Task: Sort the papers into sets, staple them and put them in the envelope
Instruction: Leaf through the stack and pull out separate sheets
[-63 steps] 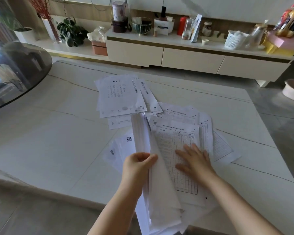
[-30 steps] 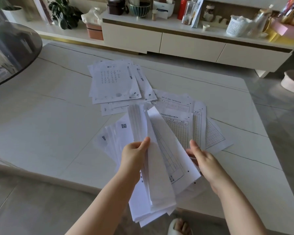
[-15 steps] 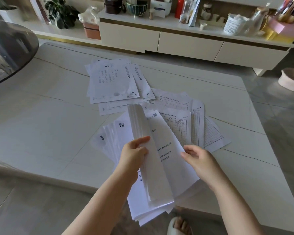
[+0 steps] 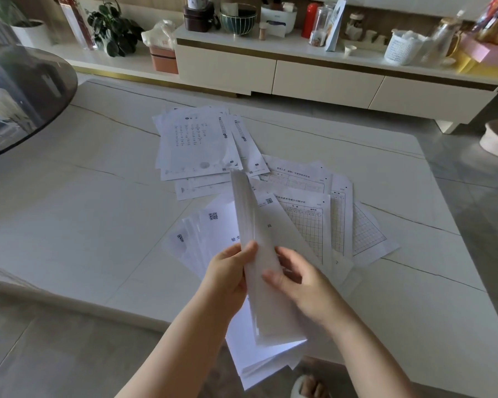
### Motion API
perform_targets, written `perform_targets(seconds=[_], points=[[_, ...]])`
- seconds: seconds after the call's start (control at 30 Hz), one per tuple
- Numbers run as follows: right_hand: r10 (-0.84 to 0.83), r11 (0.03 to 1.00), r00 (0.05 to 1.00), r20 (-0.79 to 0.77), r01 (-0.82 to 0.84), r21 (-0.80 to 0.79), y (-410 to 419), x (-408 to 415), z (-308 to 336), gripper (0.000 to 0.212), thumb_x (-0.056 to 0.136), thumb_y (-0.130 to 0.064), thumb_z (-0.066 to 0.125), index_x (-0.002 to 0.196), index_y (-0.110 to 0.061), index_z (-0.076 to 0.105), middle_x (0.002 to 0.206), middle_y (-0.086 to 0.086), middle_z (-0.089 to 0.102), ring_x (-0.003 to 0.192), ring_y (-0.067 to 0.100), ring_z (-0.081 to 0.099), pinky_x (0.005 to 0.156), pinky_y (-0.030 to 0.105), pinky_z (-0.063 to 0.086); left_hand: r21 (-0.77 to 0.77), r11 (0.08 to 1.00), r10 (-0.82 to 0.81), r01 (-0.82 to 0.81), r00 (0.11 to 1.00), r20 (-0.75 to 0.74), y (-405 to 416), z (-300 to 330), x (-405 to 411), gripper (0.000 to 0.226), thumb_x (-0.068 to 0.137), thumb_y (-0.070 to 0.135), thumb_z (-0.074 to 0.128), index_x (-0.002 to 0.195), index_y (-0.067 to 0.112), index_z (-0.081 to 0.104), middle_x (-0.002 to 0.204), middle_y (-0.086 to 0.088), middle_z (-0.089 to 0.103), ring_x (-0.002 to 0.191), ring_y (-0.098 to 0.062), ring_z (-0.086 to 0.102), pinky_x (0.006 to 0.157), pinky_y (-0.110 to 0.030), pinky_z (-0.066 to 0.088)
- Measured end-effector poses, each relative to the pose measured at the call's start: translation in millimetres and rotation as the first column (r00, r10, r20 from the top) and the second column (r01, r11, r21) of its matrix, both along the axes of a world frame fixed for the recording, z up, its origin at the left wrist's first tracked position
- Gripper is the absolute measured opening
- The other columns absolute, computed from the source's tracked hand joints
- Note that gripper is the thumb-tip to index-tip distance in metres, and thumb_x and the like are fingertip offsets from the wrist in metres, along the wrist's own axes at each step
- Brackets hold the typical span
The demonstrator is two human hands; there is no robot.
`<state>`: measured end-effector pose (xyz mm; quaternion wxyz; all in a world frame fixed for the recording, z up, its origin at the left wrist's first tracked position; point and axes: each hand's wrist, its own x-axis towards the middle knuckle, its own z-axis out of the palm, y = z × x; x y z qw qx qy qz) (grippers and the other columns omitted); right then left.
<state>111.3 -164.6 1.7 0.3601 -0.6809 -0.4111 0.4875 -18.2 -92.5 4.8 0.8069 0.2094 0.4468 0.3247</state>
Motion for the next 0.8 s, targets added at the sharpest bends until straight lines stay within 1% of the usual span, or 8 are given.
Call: perform_targets(seconds=[0.1, 0.23, 0.37, 0.47, 0.53, 0.6, 0.7, 0.8], points=[[-0.005, 0.999, 0.994, 0.112, 0.000, 0.043, 0.8, -3.1, -5.8, 0.061, 0.081, -0.042, 0.071, 0.137, -0.037, 0.046, 0.124, -0.017, 0.061, 0.111, 0.001, 0.059, 0.097, 0.033, 0.050, -0.077, 0.997, 0.017, -0.011, 0.997, 0.074, 0.3, -0.4, 0.6, 0.019, 0.096, 0.008, 0.049, 0.098, -0.004, 0.063, 0.084, -0.021, 0.071, 0.070, -0.027, 0.071, 0.058, -0.034, 0.059], [-0.011, 0.994, 0.997, 0.075, 0.003, 0.107, 1.1, 0.0, -0.7, 0.031, 0.092, -0.034, 0.060, 0.122, -0.036, 0.059, 0.107, -0.015, 0.070, 0.100, 0.002, 0.065, 0.092, 0.036, 0.053, -0.047, 0.999, 0.015, -0.012, 0.998, 0.061, 1.1, 0.8, -1.1, 0.022, 0.096, 0.007, 0.050, 0.109, -0.006, 0.062, 0.097, -0.023, 0.069, 0.077, -0.028, 0.070, 0.069, -0.036, 0.060], [-0.054, 0.994, 0.998, -0.029, 0.057, 0.098, 1.5, 2.9, 1.7, 0.018, 0.095, -0.031, 0.054, 0.107, -0.024, 0.065, 0.103, -0.004, 0.072, 0.098, 0.012, 0.068, 0.091, 0.037, 0.053, 0.232, 0.973, 0.070, 0.003, 0.949, -0.308, 0.8, 0.9, -1.2, 0.037, 0.091, 0.005, 0.058, 0.122, 0.024, 0.053, 0.093, -0.006, 0.067, 0.074, -0.022, 0.066, 0.060, -0.032, 0.054], [-0.183, 0.977, 0.957, -0.223, 0.202, 0.065, 2.6, 8.5, 4.9, 0.013, 0.095, -0.021, 0.054, 0.094, -0.021, 0.067, 0.093, -0.004, 0.075, 0.086, 0.007, 0.069, 0.079, 0.023, 0.055, 0.432, 0.892, 0.068, 0.134, 0.905, -0.421, 1.7, 1.1, -1.1, 0.060, 0.089, 0.000, 0.053, 0.124, 0.049, 0.050, 0.097, 0.003, 0.061, 0.071, -0.013, 0.062, 0.060, -0.029, 0.052], [-0.234, 0.966, 0.917, -0.323, 0.256, 0.027, 2.7, 12.1, 8.9, 0.013, 0.095, -0.019, 0.053, 0.096, -0.022, 0.065, 0.090, -0.010, 0.074, 0.084, 0.003, 0.068, 0.075, 0.017, 0.054, 0.426, 0.876, 0.029, 0.225, 0.858, -0.513, -0.7, 3.1, 0.8, 0.043, 0.088, -0.001, 0.050, 0.105, 0.034, 0.069, 0.078, 0.004, 0.058, 0.051, -0.007, 0.048, 0.050, -0.022, 0.043], [-0.198, 0.977, 0.908, -0.369, 0.213, 0.000, 2.0, 12.7, 13.6, 0.020, 0.095, -0.021, 0.052, 0.111, -0.021, 0.064, 0.104, -0.004, 0.073, 0.097, 0.010, 0.068, 0.082, 0.022, 0.054, 0.373, 0.893, -0.039, 0.252, 0.869, -0.494, -4.0, 5.5, 4.3, 0.019, 0.086, 0.013, 0.058, 0.078, 0.019, 0.075, 0.070, 0.000, 0.056, 0.058, -0.011, 0.051, 0.059, -0.029, 0.051], [-0.138, 0.990, 0.918, -0.371, 0.143, -0.012, 0.0, 7.3, 18.9, 0.025, 0.096, -0.020, 0.049, 0.116, -0.021, 0.064, 0.108, 0.000, 0.072, 0.101, 0.013, 0.068, 0.083, 0.025, 0.054, 0.390, 0.864, -0.104, 0.319, 0.871, -0.481, -7.3, 5.7, 7.5, 0.044, 0.068, 0.052, 0.068, 0.067, 0.008, 0.066, 0.071, -0.006, 0.051, 0.068, -0.016, 0.052, 0.066, -0.037, 0.053], [-0.166, 0.986, 0.903, -0.397, 0.164, -0.039, -0.7, 5.7, 19.0, 0.025, 0.094, -0.024, 0.052, 0.115, -0.019, 0.065, 0.107, 0.001, 0.073, 0.100, 0.013, 0.068, 0.083, 0.024, 0.054, 0.399, 0.870, -0.052, 0.289, 0.859, -0.509, -4.1, -2.4, 7.4, 0.028, 0.064, 0.033, 0.063, 0.065, 0.005, 0.065, 0.067, -0.009, 0.056, 0.066, -0.019, 0.052, 0.064, -0.042, 0.050]])
